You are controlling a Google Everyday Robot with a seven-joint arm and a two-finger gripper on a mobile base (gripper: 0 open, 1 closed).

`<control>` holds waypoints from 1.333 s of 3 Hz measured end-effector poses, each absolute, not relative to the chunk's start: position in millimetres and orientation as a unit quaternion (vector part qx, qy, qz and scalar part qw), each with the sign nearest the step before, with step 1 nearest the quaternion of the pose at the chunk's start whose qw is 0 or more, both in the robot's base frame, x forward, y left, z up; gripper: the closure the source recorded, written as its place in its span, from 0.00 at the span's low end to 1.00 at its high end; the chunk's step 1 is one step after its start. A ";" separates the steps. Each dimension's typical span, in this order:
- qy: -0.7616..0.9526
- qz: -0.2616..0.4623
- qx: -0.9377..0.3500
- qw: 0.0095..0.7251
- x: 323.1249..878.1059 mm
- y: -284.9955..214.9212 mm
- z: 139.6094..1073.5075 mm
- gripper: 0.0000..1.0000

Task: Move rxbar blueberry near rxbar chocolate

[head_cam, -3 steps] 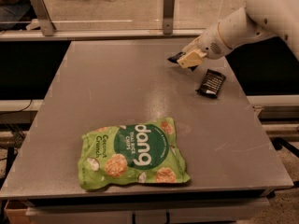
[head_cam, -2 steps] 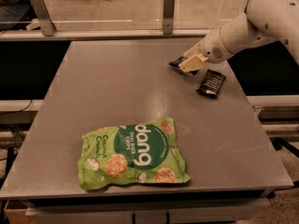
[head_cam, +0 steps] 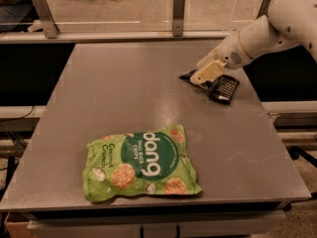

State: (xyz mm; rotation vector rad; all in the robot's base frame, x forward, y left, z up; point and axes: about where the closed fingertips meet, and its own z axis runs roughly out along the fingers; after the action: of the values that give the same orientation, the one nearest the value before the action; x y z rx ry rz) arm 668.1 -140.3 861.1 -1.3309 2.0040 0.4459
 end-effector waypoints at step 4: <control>0.758 0.091 -0.477 0.435 671.1 -222.1 946.7 0.00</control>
Offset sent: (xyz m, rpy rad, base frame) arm 0.0004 0.0007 -0.0003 0.0025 0.0025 0.0037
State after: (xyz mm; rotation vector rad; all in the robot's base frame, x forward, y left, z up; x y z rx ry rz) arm 671.1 -222.1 946.7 -1.1873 1.8878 0.2275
